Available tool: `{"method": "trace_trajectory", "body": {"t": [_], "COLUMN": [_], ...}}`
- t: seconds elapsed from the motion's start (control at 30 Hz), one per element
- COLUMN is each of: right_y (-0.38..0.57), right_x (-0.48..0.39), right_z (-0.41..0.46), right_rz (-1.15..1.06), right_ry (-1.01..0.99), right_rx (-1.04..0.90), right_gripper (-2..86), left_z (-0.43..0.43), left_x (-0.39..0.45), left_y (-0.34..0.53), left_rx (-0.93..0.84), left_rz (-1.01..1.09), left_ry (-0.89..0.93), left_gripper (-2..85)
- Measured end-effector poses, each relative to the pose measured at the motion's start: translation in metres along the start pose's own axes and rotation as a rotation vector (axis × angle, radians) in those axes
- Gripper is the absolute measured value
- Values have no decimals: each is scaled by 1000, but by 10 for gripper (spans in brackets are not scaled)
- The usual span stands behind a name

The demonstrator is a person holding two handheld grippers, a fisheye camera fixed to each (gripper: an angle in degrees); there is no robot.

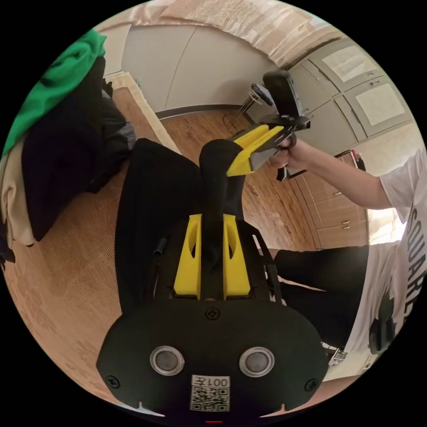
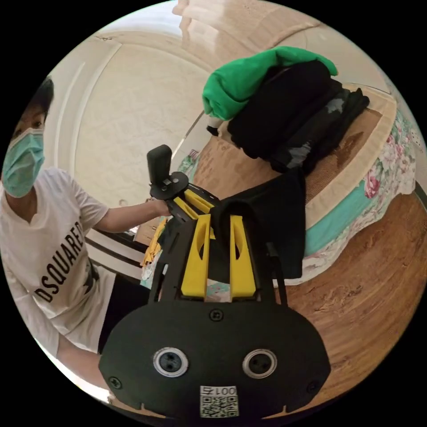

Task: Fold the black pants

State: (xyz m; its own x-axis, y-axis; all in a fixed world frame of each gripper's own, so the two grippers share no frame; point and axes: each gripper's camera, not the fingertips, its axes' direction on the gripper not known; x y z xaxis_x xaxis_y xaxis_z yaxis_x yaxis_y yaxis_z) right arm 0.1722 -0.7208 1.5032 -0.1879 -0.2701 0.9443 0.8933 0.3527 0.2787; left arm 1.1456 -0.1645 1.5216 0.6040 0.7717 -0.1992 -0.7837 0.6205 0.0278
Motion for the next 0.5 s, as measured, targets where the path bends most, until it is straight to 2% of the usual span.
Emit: {"method": "trace_trajectory", "body": {"t": [0.07,0.17,0.27,0.33,0.5], "right_y": [1,-1,-7,-11,-27], "right_x": [5,31,52,59,20], "right_z": [-12,-9,4,9,-1], "right_rz": [21,93,148,177,9], "right_ry": [-158,-240,-152,-134,-185], "right_rx": [13,-48,-162,-164,-79], "right_gripper": [56,54,45,33,18], "left_z": [-2,1,2,5,-18], "left_x": [12,30,46,62,91], "left_y": [5,12,19,19,27], "left_rx": [18,44,117,120,202], "left_rz": [4,-26,-138,-178,-304], "left_ry": [6,-8,-72,-101,-218], "left_gripper": [40,35,22,21,27]}}
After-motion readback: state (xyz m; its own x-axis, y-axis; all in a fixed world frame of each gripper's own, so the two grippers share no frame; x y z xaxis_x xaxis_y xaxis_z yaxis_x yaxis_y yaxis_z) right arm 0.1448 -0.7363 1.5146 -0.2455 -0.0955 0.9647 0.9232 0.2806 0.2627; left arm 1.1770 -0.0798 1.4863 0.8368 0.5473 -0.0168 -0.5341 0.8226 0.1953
